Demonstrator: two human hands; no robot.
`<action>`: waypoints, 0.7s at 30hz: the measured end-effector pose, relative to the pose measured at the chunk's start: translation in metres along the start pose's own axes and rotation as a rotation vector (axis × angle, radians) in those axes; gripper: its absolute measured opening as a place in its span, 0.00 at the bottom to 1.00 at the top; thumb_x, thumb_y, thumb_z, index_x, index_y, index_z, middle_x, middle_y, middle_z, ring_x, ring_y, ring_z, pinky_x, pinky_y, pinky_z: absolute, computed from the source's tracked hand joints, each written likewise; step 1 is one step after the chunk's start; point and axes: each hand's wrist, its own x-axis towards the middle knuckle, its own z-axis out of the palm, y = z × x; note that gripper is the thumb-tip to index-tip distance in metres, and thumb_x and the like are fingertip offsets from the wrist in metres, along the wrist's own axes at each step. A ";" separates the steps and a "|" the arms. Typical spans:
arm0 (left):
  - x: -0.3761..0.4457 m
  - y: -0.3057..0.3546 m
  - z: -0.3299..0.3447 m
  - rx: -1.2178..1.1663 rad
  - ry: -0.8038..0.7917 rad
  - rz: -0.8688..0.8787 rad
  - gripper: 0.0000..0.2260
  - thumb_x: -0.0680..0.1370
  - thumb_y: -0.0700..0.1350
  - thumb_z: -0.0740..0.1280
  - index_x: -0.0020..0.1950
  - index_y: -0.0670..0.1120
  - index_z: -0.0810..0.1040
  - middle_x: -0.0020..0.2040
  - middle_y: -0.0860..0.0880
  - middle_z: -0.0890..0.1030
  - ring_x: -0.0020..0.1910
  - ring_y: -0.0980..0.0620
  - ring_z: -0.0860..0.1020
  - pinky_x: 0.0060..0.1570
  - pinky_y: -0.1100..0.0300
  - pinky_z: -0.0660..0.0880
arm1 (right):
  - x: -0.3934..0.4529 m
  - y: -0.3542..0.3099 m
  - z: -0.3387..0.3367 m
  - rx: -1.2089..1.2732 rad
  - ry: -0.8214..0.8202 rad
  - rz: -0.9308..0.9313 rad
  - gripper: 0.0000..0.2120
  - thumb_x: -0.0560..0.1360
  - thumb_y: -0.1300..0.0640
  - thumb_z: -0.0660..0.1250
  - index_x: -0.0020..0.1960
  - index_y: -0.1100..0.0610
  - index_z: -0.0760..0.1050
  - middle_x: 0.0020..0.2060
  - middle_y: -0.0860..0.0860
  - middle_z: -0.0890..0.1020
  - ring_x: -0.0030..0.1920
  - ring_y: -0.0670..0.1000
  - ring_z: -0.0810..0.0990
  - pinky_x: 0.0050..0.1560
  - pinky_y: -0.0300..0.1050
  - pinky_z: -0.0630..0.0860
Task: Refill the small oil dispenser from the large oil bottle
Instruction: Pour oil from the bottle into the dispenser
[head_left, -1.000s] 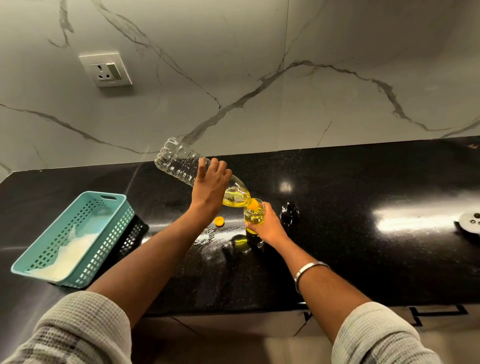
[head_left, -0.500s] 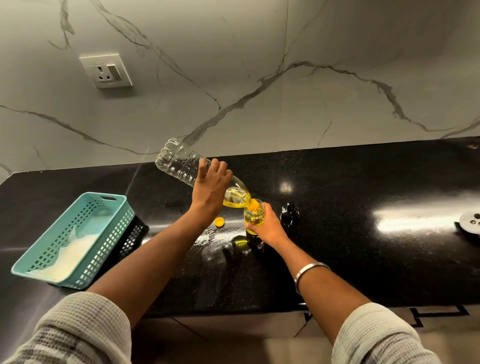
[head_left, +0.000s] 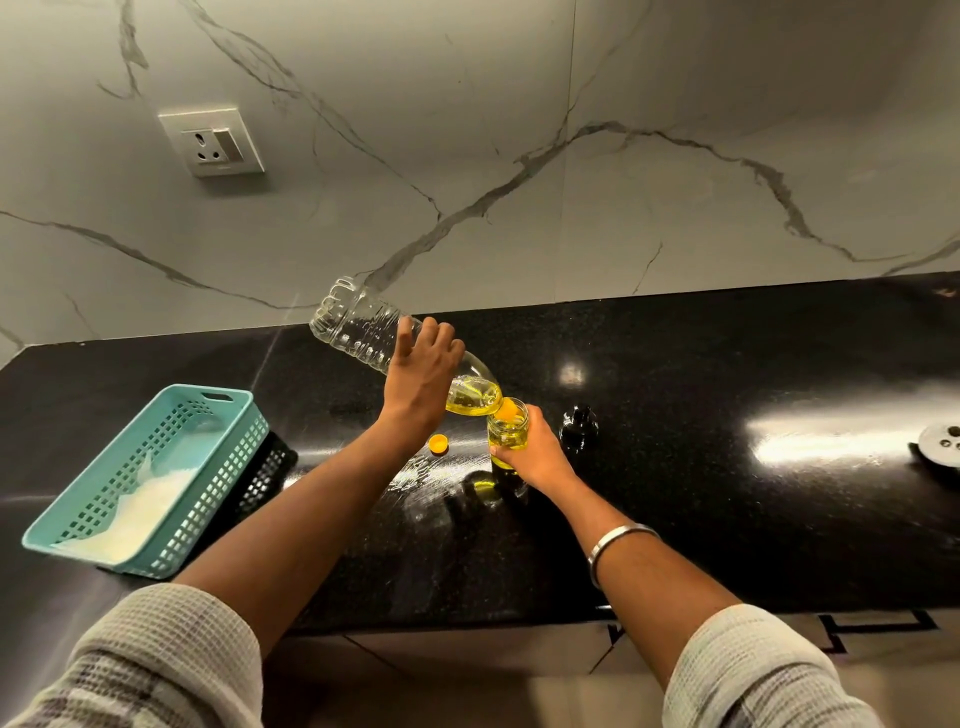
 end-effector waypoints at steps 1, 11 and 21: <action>0.000 0.000 0.000 -0.004 -0.005 0.003 0.20 0.70 0.40 0.70 0.60 0.52 0.72 0.59 0.50 0.70 0.66 0.48 0.67 0.64 0.49 0.46 | 0.000 0.000 0.000 -0.003 -0.002 0.001 0.33 0.67 0.57 0.77 0.67 0.53 0.64 0.62 0.52 0.74 0.62 0.52 0.74 0.64 0.50 0.71; 0.000 -0.001 0.001 -0.006 0.015 -0.004 0.19 0.69 0.43 0.74 0.56 0.54 0.74 0.56 0.52 0.73 0.64 0.49 0.70 0.63 0.50 0.48 | 0.001 0.001 0.002 0.004 0.005 0.014 0.33 0.67 0.57 0.77 0.66 0.52 0.65 0.61 0.52 0.74 0.61 0.52 0.75 0.64 0.54 0.72; 0.000 -0.001 0.000 0.005 0.004 -0.002 0.20 0.68 0.44 0.75 0.57 0.54 0.74 0.57 0.52 0.72 0.65 0.49 0.69 0.63 0.49 0.48 | 0.001 0.001 0.002 -0.006 0.004 0.014 0.33 0.67 0.57 0.77 0.67 0.52 0.65 0.62 0.52 0.74 0.62 0.52 0.74 0.65 0.54 0.72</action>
